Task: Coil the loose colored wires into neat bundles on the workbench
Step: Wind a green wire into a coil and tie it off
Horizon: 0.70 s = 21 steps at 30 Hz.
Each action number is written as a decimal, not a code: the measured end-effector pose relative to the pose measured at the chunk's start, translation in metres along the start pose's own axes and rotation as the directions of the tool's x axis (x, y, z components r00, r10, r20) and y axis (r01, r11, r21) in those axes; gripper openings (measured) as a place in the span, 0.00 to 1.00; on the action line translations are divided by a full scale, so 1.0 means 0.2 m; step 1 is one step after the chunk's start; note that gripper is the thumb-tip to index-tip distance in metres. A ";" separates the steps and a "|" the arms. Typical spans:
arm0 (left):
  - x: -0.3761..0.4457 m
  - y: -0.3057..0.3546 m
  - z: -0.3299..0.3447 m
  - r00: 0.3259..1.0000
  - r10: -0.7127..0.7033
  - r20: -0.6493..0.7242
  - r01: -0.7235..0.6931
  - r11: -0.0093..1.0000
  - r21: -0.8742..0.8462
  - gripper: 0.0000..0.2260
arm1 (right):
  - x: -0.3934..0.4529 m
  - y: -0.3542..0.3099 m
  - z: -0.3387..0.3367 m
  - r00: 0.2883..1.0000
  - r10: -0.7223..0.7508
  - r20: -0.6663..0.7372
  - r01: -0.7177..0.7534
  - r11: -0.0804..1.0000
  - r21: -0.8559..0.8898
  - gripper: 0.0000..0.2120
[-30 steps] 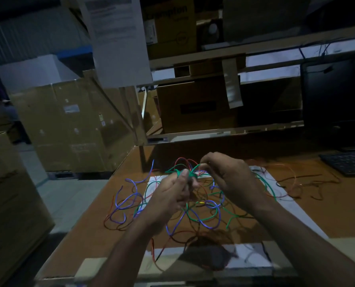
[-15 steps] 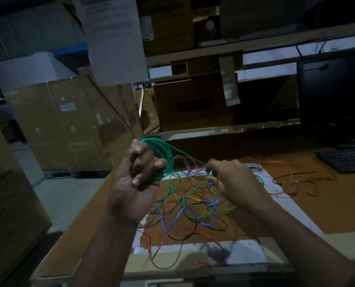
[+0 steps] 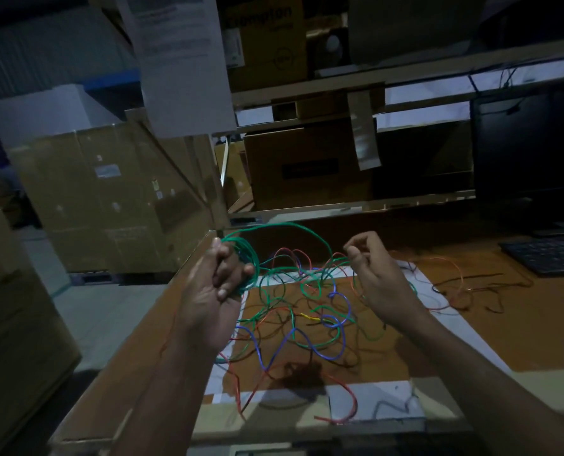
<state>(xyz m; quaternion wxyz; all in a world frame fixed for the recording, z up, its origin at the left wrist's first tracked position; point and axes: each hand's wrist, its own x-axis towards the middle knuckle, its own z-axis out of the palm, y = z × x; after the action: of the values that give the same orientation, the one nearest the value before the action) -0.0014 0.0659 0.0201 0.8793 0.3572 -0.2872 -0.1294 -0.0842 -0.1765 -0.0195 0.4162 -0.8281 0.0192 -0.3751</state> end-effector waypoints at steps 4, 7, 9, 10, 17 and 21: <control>-0.02 -0.04 0.02 1.000 -0.009 -0.014 0.010 0.998 0.055 0.13 | 0.02 -0.10 -0.01 0.980 0.176 0.089 -0.197 0.879 0.435 0.04; -0.02 -0.03 0.03 1.000 -0.006 0.006 0.006 0.999 0.051 0.14 | 0.04 -0.12 -0.04 0.962 0.260 0.087 -0.256 0.735 0.629 0.09; 0.00 -0.01 0.02 1.000 0.000 0.023 0.000 1.000 0.008 0.16 | 0.04 -0.09 -0.05 0.971 0.229 0.070 -0.225 0.772 0.594 0.13; 0.01 0.01 0.01 1.000 0.009 0.025 -0.009 1.000 -0.003 0.16 | 0.04 -0.07 -0.05 0.974 0.221 0.058 -0.216 0.811 0.543 0.13; 0.03 0.12 0.02 0.995 0.103 -0.010 -0.103 0.994 -0.038 0.15 | 0.06 0.07 -0.12 0.977 0.079 -0.200 -0.072 0.996 0.046 0.07; 0.02 0.14 0.04 0.992 0.127 0.005 -0.127 0.992 0.029 0.16 | 0.07 0.06 -0.16 0.992 -0.032 -0.123 0.007 0.979 -0.202 0.10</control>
<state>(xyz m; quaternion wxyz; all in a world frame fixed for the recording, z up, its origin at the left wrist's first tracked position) -0.0012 0.0799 0.0460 0.8800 0.3510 -0.3125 -0.0697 -0.0911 -0.2110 -0.0065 0.3247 -0.8408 0.0749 -0.4266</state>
